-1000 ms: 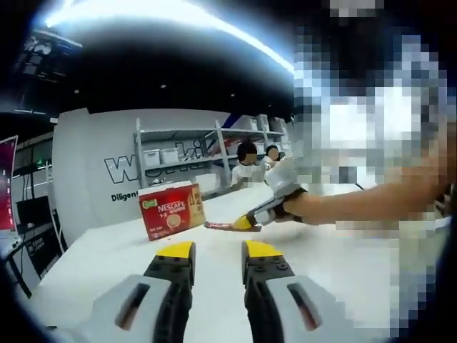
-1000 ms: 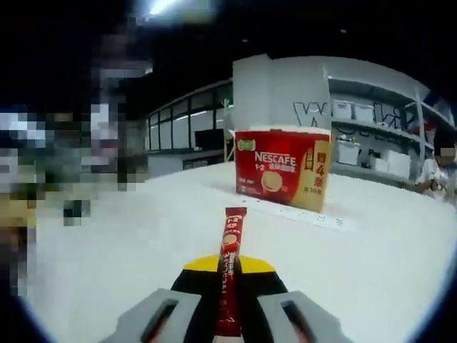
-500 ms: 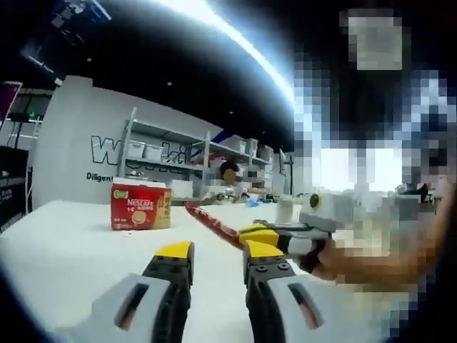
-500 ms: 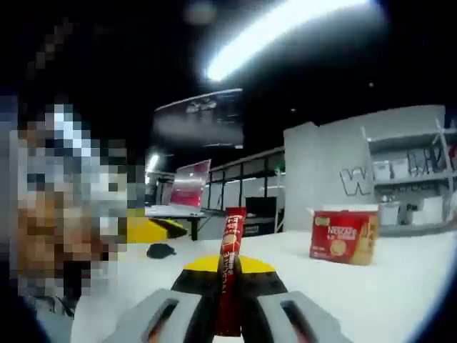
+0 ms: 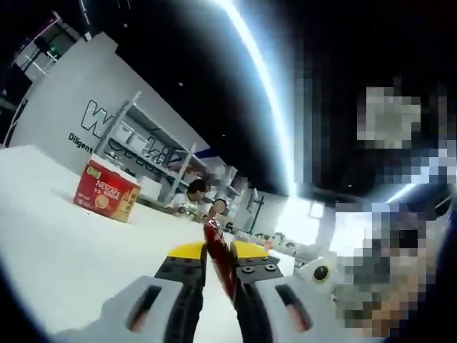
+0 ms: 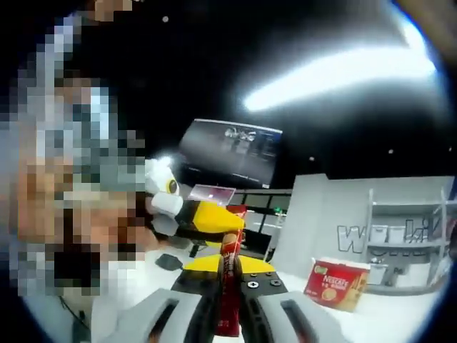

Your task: Tear open the coffee pouch, take out the coffee, and pour the coffee from the pouch into the cup

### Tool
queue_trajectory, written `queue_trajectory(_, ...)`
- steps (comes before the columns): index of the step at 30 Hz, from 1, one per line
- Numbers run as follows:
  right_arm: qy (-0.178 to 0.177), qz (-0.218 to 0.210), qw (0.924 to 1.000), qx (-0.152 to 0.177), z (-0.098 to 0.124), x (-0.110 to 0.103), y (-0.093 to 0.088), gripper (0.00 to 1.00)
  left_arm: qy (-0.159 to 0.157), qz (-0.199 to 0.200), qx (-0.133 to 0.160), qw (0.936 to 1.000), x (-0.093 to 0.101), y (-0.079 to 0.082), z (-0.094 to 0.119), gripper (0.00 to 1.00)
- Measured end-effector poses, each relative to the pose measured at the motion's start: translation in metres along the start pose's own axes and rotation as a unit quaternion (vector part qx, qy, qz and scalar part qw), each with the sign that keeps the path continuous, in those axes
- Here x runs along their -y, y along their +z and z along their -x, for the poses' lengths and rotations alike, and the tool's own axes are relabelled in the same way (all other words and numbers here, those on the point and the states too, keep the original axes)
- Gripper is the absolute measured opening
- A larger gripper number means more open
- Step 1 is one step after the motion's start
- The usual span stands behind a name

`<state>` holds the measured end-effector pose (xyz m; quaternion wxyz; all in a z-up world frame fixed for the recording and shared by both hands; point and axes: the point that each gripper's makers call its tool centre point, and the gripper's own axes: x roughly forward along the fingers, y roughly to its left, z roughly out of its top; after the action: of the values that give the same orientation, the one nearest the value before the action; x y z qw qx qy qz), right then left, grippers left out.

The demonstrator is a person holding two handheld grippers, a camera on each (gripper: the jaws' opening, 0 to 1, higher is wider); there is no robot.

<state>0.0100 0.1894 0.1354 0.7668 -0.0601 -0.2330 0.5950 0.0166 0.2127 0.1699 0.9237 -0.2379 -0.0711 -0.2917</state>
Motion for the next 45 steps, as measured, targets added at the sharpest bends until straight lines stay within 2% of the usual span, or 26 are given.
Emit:
queue_trajectory(2, -0.001, -0.001, 1.0000, 0.001, 0.001, -0.001, 0.005, 0.08, -0.006, 0.003, 0.002, 1.0000, 0.004, 0.002, 0.001, 0.13)
queue_trajectory(5, 0.026, 0.001, 0.9996, 0.013, 0.005, -0.012, 0.016, 0.10, -0.025, 0.000, 0.008, 0.9996, 0.015, 0.007, 0.004, 0.12)
queue_trajectory(8, 0.043, -0.046, 0.9976, 0.030, 0.009, -0.012, 0.025, 0.17, -0.058, -0.041, -0.001, 0.9975, 0.028, 0.010, 0.009, 0.12)
queue_trajectory(10, 0.061, -0.088, 0.9936, 0.038, 0.011, -0.012, 0.031, 0.19, -0.082, -0.065, -0.010, 0.9945, 0.036, 0.012, 0.014, 0.12)
queue_trajectory(13, 0.105, -0.159, 0.9809, 0.039, 0.013, -0.019, 0.036, 0.21, -0.109, -0.091, -0.036, 0.9892, 0.043, 0.012, 0.020, 0.12)
queue_trajectory(14, 0.119, -0.176, 0.9765, 0.035, 0.014, -0.022, 0.036, 0.23, -0.117, -0.107, -0.054, 0.9859, 0.045, 0.008, 0.022, 0.12)
queue_trajectory(16, 0.146, -0.202, 0.9677, 0.037, 0.015, -0.030, 0.038, 0.25, -0.137, -0.116, -0.077, 0.9809, 0.049, 0.000, 0.025, 0.12)
queue_trajectory(20, 0.174, -0.231, 0.9572, 0.002, 0.018, -0.045, 0.025, 0.26, -0.150, -0.115, -0.092, 0.9777, 0.048, -0.007, 0.024, 0.12)
queue_trajectory(26, 0.178, -0.225, 0.9580, -0.003, 0.021, -0.055, 0.019, 0.25, -0.154, -0.116, -0.102, 0.9760, 0.048, -0.016, 0.018, 0.12)
queue_trajectory(28, 0.173, -0.210, 0.9622, -0.016, 0.020, -0.056, 0.014, 0.26, -0.151, -0.117, -0.109, 0.9755, 0.047, -0.020, 0.017, 0.12)
queue_trajectory(32, 0.173, -0.200, 0.9641, -0.028, 0.020, -0.061, 0.013, 0.27, -0.147, -0.119, -0.110, 0.9758, 0.047, -0.021, 0.017, 0.12)
queue_trajectory(40, 0.174, -0.196, 0.9645, -0.035, 0.022, -0.066, 0.015, 0.26, -0.155, -0.120, -0.112, 0.9742, 0.055, -0.022, 0.019, 0.12)
queue_trajectory(45, 0.175, -0.187, 0.9660, -0.033, 0.026, -0.069, 0.026, 0.24, -0.163, -0.123, -0.126, 0.9708, 0.060, -0.028, 0.018, 0.12)
